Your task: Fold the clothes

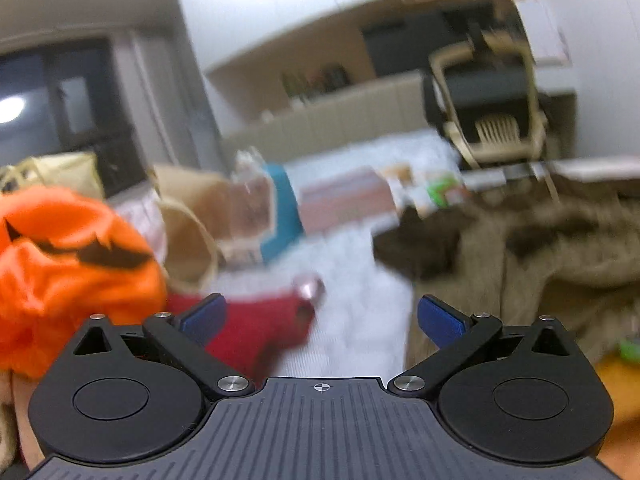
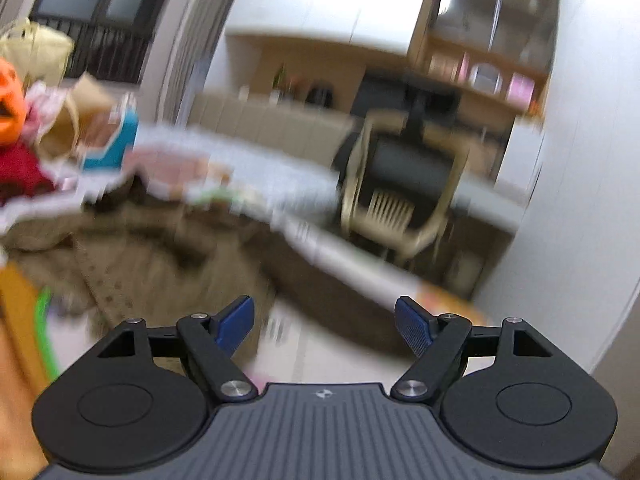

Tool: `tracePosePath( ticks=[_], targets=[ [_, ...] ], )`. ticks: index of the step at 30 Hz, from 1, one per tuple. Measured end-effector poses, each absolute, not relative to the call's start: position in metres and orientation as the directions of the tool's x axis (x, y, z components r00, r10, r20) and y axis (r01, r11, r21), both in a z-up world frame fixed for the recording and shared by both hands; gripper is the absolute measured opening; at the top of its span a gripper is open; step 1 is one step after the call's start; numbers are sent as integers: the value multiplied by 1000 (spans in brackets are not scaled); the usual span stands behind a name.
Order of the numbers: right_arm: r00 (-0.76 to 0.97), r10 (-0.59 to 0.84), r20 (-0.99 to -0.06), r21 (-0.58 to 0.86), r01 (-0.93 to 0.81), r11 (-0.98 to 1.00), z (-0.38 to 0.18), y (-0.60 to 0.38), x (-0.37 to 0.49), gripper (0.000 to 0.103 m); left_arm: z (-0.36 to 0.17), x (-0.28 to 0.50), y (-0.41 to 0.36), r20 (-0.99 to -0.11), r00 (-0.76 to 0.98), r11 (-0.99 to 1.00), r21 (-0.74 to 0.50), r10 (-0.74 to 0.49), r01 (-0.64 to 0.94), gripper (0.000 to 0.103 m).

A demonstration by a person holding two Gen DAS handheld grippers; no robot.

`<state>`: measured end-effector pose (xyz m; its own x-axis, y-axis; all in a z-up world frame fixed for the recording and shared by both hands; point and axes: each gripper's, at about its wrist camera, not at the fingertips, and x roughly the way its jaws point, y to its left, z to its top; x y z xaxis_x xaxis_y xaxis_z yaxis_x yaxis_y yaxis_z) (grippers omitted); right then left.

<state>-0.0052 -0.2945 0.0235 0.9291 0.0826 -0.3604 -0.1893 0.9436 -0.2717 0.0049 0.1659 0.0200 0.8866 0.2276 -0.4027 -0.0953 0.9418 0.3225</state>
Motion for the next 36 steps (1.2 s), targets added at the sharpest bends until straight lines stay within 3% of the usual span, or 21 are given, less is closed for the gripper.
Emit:
tracePosePath(
  ticks=[3, 7, 9, 13, 17, 21, 23, 27, 32, 36],
  targets=[
    [892, 77, -446, -245, -205, 948, 1, -303, -11, 78, 10, 5, 170, -465, 870, 959, 284, 162, -27, 103],
    [886, 143, -442, -225, -263, 938, 2, -290, -5, 78, 14, 8, 154, -482, 874, 974, 162, -59, 155, 103],
    [870, 210, -445, -238, -342, 909, 4, -272, 3, 77, 10, 8, 135, -490, 862, 952, 177, -134, 248, 103],
    [798, 290, -528, -339, -511, 790, -19, -226, 10, 56, -8, 14, 106, -523, 839, 914, 250, -150, 320, 103],
    [762, 296, -577, -415, -585, 697, -42, -197, 12, 49, -19, 21, 105, -542, 829, 927, 222, -140, 302, 103],
    [761, 273, -589, -433, -582, 689, -53, -186, 25, 23, -19, 28, 110, -536, 826, 939, 163, -174, 303, 103],
    [762, 268, -589, -426, -575, 698, -54, -185, 31, 6, -19, 29, 112, -531, 824, 943, 124, -200, 309, 103],
    [780, 295, -552, -372, -547, 750, -34, -204, 18, 4, -20, 26, 106, -510, 832, 941, 119, -215, 317, 103],
    [804, 285, -521, -323, -495, 807, -14, -240, -14, 4, -26, 12, 73, -449, 856, 888, 240, -258, 393, 103],
    [762, 287, -580, -270, -512, 815, -26, -256, -25, 4, -38, 8, 50, -526, 787, 795, 302, -321, 526, 103]
  ],
)
